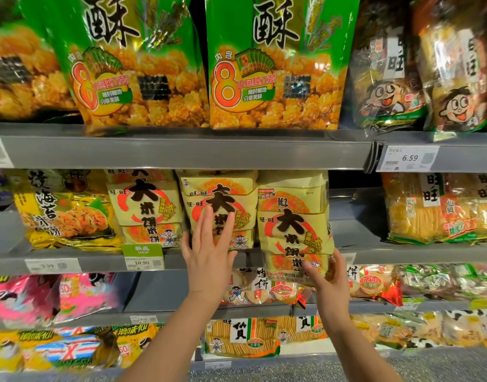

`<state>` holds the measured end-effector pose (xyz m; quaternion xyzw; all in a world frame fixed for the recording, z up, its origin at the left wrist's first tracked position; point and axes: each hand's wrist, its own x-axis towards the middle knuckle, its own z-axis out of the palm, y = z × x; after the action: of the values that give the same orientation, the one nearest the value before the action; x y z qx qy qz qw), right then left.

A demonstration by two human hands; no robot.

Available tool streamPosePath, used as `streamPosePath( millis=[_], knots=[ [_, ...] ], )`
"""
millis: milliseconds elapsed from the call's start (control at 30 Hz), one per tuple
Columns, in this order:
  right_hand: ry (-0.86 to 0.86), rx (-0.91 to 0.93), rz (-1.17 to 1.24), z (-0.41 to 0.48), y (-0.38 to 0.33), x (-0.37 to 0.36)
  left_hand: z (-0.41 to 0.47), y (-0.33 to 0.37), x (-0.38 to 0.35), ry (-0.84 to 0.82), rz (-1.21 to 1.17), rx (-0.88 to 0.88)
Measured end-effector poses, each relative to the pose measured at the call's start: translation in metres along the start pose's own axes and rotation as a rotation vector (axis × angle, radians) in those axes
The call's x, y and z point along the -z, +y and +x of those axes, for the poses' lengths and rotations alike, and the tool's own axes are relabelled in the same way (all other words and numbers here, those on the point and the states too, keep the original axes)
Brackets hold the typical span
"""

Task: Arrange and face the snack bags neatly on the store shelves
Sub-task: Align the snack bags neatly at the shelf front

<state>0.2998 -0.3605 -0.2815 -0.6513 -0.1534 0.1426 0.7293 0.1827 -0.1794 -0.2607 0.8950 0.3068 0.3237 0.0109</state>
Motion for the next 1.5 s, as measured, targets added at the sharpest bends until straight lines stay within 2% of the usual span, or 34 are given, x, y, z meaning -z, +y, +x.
streamPosePath(
  millis=[233, 500, 733, 867, 967, 1067, 1200, 1300, 1500],
  knots=[
    [-0.062, -0.058, 0.015, -0.007, -0.004, 0.008, -0.019, 0.005, 0.008, 0.026, -0.058, 0.025],
    [-0.156, -0.137, 0.066, -0.012, -0.001, 0.028, -0.035, 0.03, 0.0, -0.091, -0.133, -0.096],
    [-0.249, -0.071, 0.132, 0.016, -0.028, 0.006, -0.026, 0.045, -0.002, -0.111, -0.129, -0.111],
    [-0.203, -0.068, 0.093, 0.029, -0.027, -0.004, -0.024, 0.044, -0.006, -0.194, -0.199, -0.13],
    [-0.192, -0.047, -0.049, 0.037, -0.024, -0.012, -0.016, 0.045, -0.012, -0.375, -0.26, -0.098],
    [-0.072, 0.017, -0.265, 0.045, -0.017, -0.018, -0.01, 0.051, -0.02, -0.458, -0.354, -0.044],
    [0.16, 0.064, -0.536, 0.039, -0.014, -0.028, -0.009, 0.057, -0.027, -0.453, -0.446, -0.016],
    [0.267, 0.048, -0.44, 0.022, -0.013, -0.034, -0.012, 0.057, -0.032, -0.416, -0.467, -0.008],
    [0.184, -0.01, -0.251, 0.023, -0.007, -0.035, -0.008, 0.059, -0.036, -0.424, -0.446, -0.007]
  ],
)
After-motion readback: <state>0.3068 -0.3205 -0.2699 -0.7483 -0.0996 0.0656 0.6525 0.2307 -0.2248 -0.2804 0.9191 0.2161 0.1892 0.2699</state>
